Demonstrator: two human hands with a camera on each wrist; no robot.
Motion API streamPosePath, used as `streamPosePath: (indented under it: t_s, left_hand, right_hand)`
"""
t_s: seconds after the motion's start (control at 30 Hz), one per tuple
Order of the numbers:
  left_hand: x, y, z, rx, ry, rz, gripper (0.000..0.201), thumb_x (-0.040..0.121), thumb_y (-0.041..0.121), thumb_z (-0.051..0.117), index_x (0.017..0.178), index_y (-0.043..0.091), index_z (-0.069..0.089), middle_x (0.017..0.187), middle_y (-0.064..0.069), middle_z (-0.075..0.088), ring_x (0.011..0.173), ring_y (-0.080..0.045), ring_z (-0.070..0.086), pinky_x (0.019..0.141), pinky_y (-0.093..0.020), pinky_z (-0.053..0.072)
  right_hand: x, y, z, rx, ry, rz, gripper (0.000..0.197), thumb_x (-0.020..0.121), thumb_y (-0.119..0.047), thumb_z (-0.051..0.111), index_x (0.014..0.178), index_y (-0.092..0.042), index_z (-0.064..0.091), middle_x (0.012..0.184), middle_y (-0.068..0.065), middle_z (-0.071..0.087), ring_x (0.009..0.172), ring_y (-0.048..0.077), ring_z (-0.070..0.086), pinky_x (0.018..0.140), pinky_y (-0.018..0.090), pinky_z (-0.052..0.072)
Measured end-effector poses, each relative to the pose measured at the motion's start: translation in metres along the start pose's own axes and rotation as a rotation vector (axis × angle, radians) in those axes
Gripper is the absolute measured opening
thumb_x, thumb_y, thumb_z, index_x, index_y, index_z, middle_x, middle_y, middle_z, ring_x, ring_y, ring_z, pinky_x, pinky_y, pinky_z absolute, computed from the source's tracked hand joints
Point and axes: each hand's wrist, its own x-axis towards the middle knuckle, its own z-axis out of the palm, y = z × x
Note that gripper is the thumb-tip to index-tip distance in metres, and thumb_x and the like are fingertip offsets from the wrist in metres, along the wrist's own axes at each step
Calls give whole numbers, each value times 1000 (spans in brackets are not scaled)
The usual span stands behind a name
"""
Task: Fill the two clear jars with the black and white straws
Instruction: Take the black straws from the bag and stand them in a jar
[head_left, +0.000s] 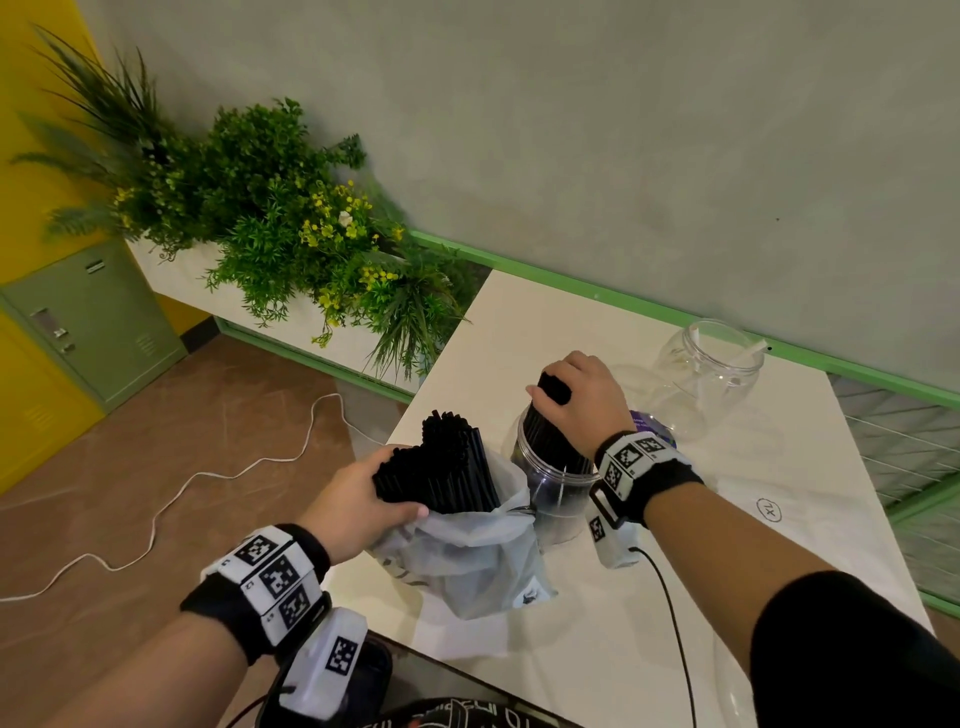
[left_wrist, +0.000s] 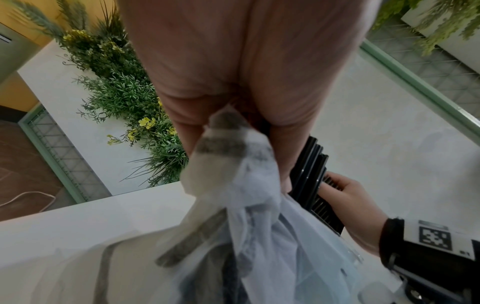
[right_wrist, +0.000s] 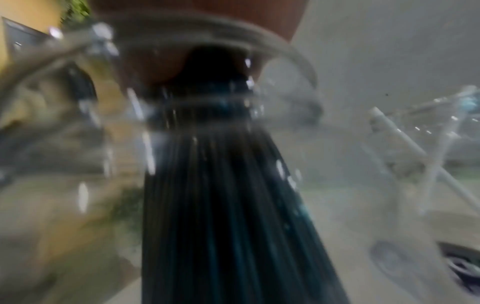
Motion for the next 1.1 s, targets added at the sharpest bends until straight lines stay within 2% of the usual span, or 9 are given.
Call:
streamPosePath:
  t_s: [0.1,0.23,0.33,0.47,0.57,0.77,0.93,1.03,1.1]
  left_hand:
    - [1,0,0,5,-3,10,51,74,12,79,114,33,56,105,12,67,99,-2,61,74,-11,44]
    - [2,0,-1,0,-6,9,51,74,12,80,115,32,55,105,12,66,98,0,60,72,-6,43]
    - [3,0,-1,-8,-9,11,50,74,12,79,111,35,55,104,11,67,98,-1,61,74,-11,45]
    - [3,1,-2,-19,-13,16,50,74,11,79,106,40,55,104,12,67,98,0,61,76,-13,46]
    - [3,1,-2,-31,-13,22,50,74,10,79,102,43,55,104,12,68,99,-1,62,79,-17,47]
    - [3,0,-3,-22,-15,5,49,73,14,80,104,43,56,103,11,69,98,-4,63,82,-22,49]
    - [3,2,-4,-11,-15,9,50,74,13,80,102,44,53,103,15,67,95,4,61,73,-9,46]
    - [3,2,-4,-11,-17,5,49,74,12,80,110,36,56,104,12,67,96,1,62,76,-14,47]
    - [4,2,-4,-11,-20,5,50,74,12,79,114,32,56,105,12,67,97,1,61,77,-14,47]
  right_hand:
    - [10,1,-10,-50,52,-22,26,85,-32,68,94,-8,68,89,7,61,85,27,52,79,33,42]
    - [6,16,-7,-105,-97,61,27,87,-38,64,98,-14,68,99,5,60,95,26,50,85,38,45]
    - [4,21,-3,-48,-116,83,24,88,-36,63,100,-16,66,101,2,59,98,23,51,83,36,46]
    - [9,17,-2,-8,-27,9,18,88,-29,65,93,-12,68,91,4,61,88,25,54,78,37,48]
    - [15,13,-4,-37,44,-56,16,88,-27,66,89,-11,68,87,4,61,84,24,52,70,33,46]
    - [18,14,-2,-175,-23,-217,17,89,-28,64,83,-12,66,82,2,60,76,25,50,67,35,46]
    - [20,17,-6,-256,-104,-130,26,92,-39,57,92,-16,68,92,1,63,86,25,50,77,41,47]
    - [19,16,-7,-270,-162,-57,35,93,-47,49,101,-17,66,101,0,61,95,24,50,81,41,48]
    - [20,16,-7,-261,-213,28,36,94,-47,47,105,-17,63,104,-1,59,100,24,49,81,37,47]
